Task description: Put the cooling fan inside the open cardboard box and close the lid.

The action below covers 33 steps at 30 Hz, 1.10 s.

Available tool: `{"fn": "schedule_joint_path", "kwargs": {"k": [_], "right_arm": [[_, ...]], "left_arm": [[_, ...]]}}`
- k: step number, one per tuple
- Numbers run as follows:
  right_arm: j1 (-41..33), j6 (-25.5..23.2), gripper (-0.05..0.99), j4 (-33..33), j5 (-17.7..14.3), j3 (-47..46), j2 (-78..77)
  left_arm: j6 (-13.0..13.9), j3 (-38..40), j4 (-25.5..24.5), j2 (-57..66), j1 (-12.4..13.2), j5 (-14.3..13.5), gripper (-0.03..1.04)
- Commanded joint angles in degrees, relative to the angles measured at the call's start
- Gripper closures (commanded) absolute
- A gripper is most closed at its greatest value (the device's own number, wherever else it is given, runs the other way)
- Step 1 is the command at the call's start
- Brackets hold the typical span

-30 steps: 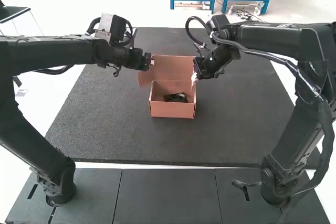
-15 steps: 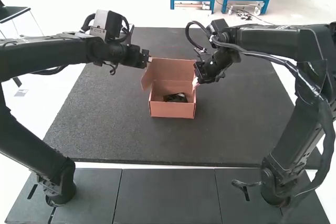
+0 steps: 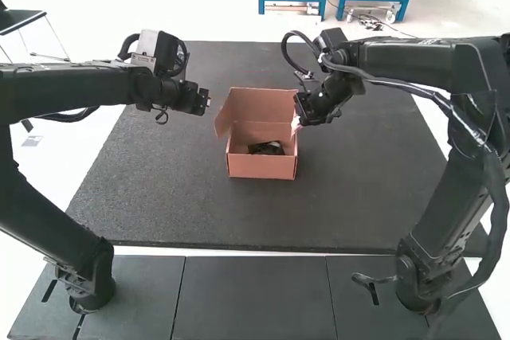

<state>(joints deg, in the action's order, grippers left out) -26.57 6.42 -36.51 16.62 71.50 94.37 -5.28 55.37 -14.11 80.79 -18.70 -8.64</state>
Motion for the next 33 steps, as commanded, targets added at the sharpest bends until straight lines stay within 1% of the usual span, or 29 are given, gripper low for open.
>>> {"fn": "schedule_joint_path", "kwargs": {"k": [1,6,8,10,14,26,33], "right_arm": [[-0.85,-0.26,0.91,0.48,1.22,0.04,-2.17],[-0.59,-0.17,0.91,0.48,1.31,0.04,-2.17],[-0.5,-0.26,0.91,0.56,1.4,0.04,-2.17],[-0.5,-0.35,0.91,0.74,1.4,0.04,-2.17],[-0.5,-0.61,0.91,1.0,1.4,-0.05,-2.17],[-0.42,-0.7,0.91,1.18,1.48,-0.4,-2.08],[-0.42,-1.49,0.91,3.55,1.31,-0.05,-1.99]], "left_arm": [[1.59,-0.27,-0.04,1.21,-1.16,1.35,0.05],[1.59,0.61,0.13,1.82,-4.42,3.11,0.05],[1.5,1.05,0.13,2.35,-5.3,4.07,0.05],[1.5,1.58,0.22,2.88,-5.82,4.43,0.05],[1.41,2.37,0.31,3.58,-5.91,4.95,0.05],[0.97,2.55,1.36,3.76,-5.91,4.95,0.05],[0.97,2.55,1.98,3.76,-5.91,4.95,0.05]]}}
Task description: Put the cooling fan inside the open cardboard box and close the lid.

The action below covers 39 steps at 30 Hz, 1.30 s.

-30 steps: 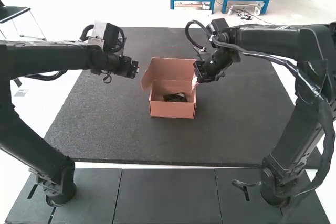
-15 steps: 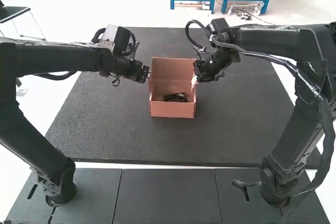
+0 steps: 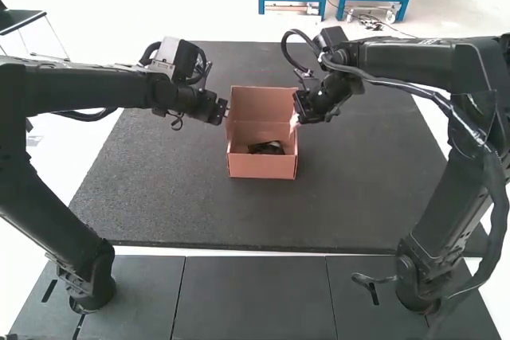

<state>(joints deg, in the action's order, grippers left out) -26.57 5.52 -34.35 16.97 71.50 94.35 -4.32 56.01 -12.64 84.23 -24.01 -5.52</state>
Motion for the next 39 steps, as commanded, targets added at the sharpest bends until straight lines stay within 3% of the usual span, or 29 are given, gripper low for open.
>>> {"fn": "schedule_joint_path", "kwargs": {"k": [1,39], "right_arm": [[-0.5,-0.6,0.91,1.56,0.96,0.04,-1.97],[1.87,-1.3,0.91,4.38,-0.45,3.91,-0.83]], "left_arm": [[0.01,1.91,0.43,0.33,-0.69,1.83,0.05],[0.1,1.82,-0.63,0.33,-0.69,1.83,0.05]]}}
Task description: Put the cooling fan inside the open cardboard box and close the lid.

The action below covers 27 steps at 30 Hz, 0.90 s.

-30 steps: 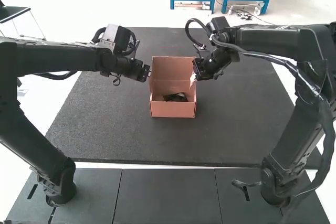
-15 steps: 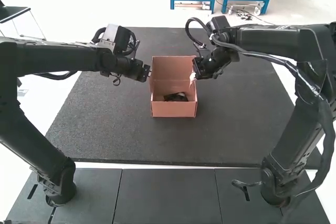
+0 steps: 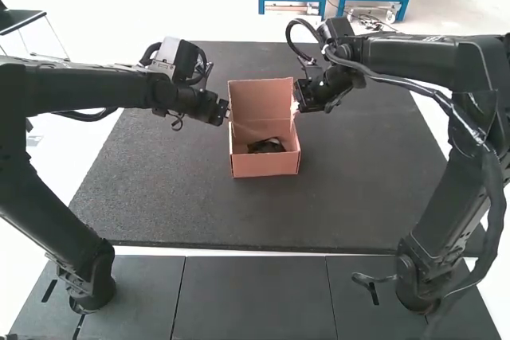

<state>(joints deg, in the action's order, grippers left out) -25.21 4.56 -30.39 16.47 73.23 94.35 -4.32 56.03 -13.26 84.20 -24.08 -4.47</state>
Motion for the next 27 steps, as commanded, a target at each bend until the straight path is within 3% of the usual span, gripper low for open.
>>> {"fn": "schedule_joint_path", "kwargs": {"k": [1,27], "right_arm": [[0.51,-0.34,0.91,0.42,0.05,2.09,-0.83],[0.08,3.88,0.91,-4.24,0.41,-4.76,-0.83]], "left_arm": [[0.1,1.89,-0.1,0.35,-0.62,0.78,0.05],[0.36,1.89,-1.95,-0.53,-0.36,0.78,0.05]]}}
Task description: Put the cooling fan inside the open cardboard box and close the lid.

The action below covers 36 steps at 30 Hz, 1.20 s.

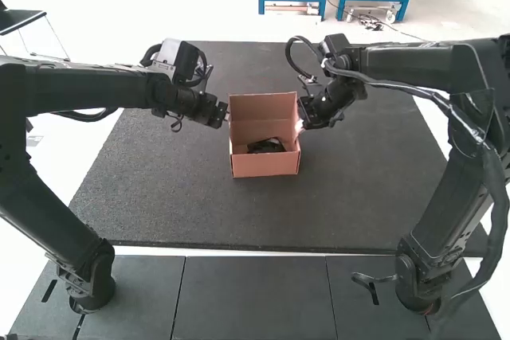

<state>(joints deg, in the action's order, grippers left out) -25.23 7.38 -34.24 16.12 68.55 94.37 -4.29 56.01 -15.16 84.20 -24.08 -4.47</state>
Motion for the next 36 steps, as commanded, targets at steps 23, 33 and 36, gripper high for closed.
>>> {"fn": "schedule_joint_path", "kwargs": {"k": [23,33,36], "right_arm": [[0.19,0.8,0.11,-3.29,-0.83,1.93,-3.49],[0.1,0.27,0.08,-3.82,-0.56,1.58,-13.95],[0.1,-0.26,0.08,-3.82,-0.56,1.41,-16.32]], "left_arm": [[0.43,2.35,1.1,-2.99,3.95,-0.98,0.05],[0.43,5.6,3.64,-1.41,3.95,-2.83,0.05],[0.43,6.75,3.64,-0.62,3.95,-2.83,0.05]]}}
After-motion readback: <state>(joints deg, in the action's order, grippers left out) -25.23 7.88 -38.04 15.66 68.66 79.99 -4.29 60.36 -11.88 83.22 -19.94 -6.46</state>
